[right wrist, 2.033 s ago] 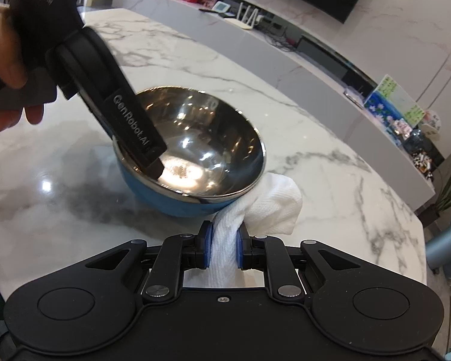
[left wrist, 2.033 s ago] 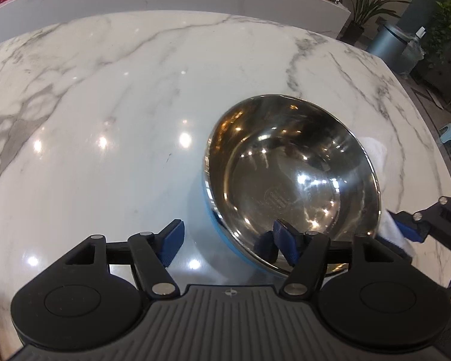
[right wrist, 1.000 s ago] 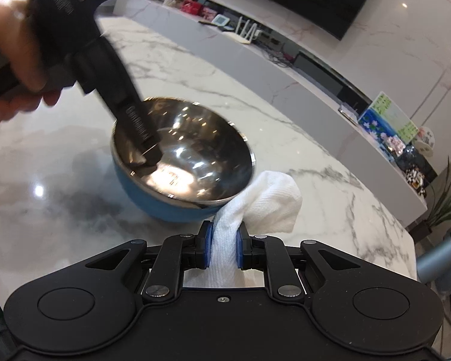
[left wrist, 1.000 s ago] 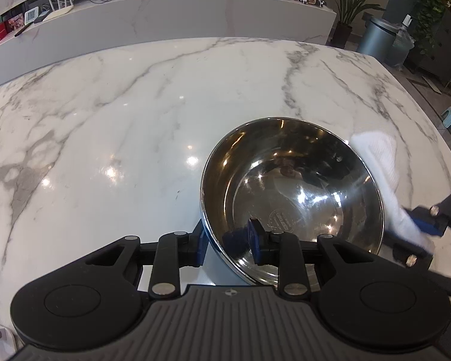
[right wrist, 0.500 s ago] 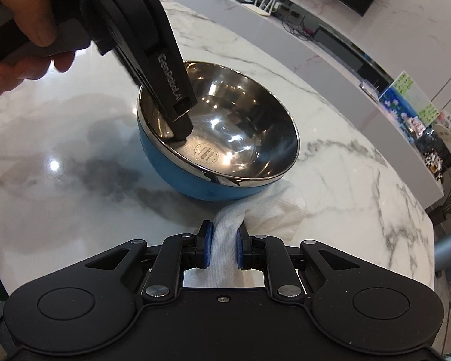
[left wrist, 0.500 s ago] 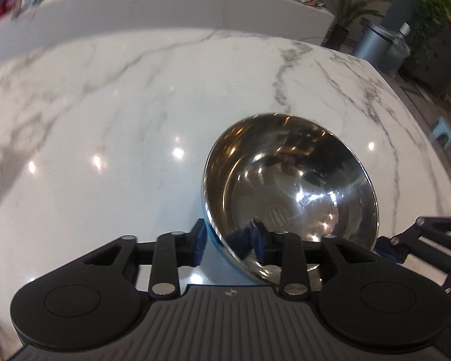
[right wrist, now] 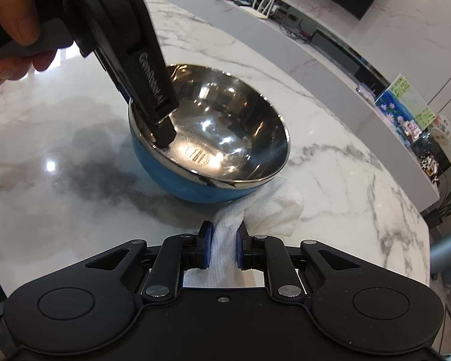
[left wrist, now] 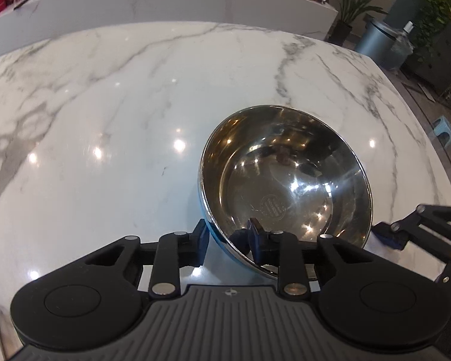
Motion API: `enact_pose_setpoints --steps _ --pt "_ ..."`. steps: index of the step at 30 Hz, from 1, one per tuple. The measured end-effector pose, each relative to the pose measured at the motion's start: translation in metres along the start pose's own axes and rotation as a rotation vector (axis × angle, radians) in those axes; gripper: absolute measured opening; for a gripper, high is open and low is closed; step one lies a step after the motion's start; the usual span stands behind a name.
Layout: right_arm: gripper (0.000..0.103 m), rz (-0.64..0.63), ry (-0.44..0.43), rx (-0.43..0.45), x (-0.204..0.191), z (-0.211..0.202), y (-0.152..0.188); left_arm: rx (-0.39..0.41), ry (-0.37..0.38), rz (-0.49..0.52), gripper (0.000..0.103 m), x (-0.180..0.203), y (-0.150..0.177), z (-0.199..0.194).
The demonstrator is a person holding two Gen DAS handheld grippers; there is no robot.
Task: Clean bowl
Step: 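Keep wiping the towel along the bowl's outer wall with the right gripper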
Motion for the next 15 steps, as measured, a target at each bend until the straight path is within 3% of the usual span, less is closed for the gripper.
enact_pose_setpoints --steps 8,15 --pt "0.014 0.020 0.098 0.084 0.024 -0.013 -0.010 0.067 -0.044 0.115 0.018 0.004 -0.011 0.002" --pt "0.014 -0.007 0.070 0.075 0.018 -0.009 -0.007 0.078 -0.066 0.132 0.018 0.008 -0.012 0.002"
Point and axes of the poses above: each gripper's, at about its wrist camera, not at the fingertips, and z roughly the way its jaws point, x to its right, y to its underside, the point moved 8 cm from there along z, roughly the way its jaws point, and after that the axes turned 8 degrees about x, right-handed, at the moved point
